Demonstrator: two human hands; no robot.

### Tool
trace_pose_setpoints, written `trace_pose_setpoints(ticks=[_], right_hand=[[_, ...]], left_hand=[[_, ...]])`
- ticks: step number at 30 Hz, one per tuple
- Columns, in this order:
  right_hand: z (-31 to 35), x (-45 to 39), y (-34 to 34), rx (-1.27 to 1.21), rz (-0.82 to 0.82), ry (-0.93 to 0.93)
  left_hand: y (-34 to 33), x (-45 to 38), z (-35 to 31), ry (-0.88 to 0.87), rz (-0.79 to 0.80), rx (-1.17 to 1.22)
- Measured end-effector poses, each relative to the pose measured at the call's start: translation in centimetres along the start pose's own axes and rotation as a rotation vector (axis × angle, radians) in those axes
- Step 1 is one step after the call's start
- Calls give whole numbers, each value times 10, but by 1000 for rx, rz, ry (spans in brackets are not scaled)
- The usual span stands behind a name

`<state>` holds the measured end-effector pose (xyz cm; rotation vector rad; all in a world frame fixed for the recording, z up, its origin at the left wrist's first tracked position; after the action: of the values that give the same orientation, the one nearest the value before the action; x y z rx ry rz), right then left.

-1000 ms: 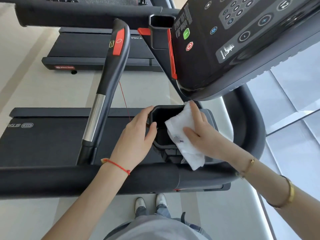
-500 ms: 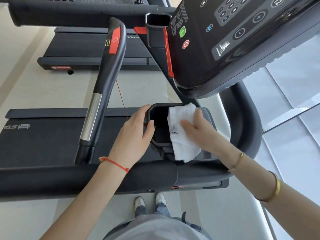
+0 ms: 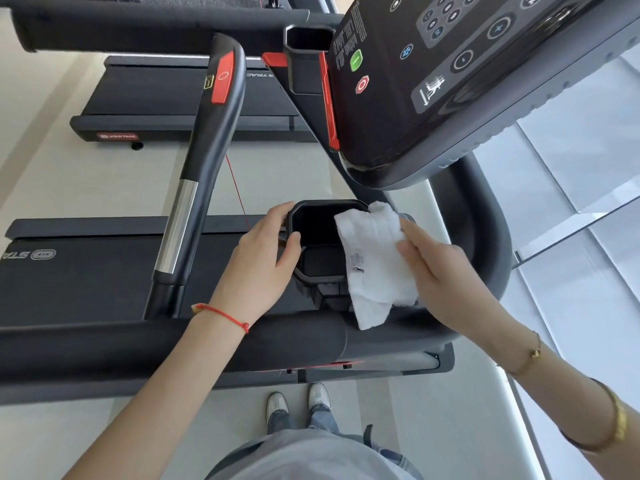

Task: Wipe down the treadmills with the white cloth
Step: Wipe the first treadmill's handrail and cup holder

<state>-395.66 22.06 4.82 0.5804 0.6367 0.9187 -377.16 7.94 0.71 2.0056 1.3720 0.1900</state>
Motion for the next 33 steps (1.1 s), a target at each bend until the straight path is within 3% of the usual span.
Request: trace_pose_setpoints(ticks=[5, 10, 12, 17, 19, 22, 24, 33], right_hand=[[16, 5, 3, -78, 28, 226], [21, -8, -6, -104, 280, 312], [21, -18, -8, -111, 355, 236], [21, -39, -5, -404, 532, -92], [25, -42, -7, -265, 566, -49], [40, -28, -28, 258, 599, 292], [48, -17, -45, 488, 476, 491], [36, -15, -47, 431, 396, 668]], left_hand=[[0, 0, 1, -29, 1, 13], [-1, -1, 5, -41, 0, 14], [-1, -1, 7, -25, 3, 30], [0, -2, 7, -18, -2, 64], [0, -1, 7, -13, 1, 76], [0, -2, 8, 1, 8, 74], [0, -2, 9, -6, 1, 73], [-1, -2, 12, -3, 9, 74]])
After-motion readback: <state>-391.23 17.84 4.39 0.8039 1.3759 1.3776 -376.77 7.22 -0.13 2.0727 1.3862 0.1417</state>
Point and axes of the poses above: each hand's wrist, its own x-axis away from the middle knuckle, its own y-axis out of the back of the hand, z = x × y, the point moved 3 cm from there along -x, towards the middle knuckle, and after that the axes turned 13 degrees about -z, right-handed, at the moved point
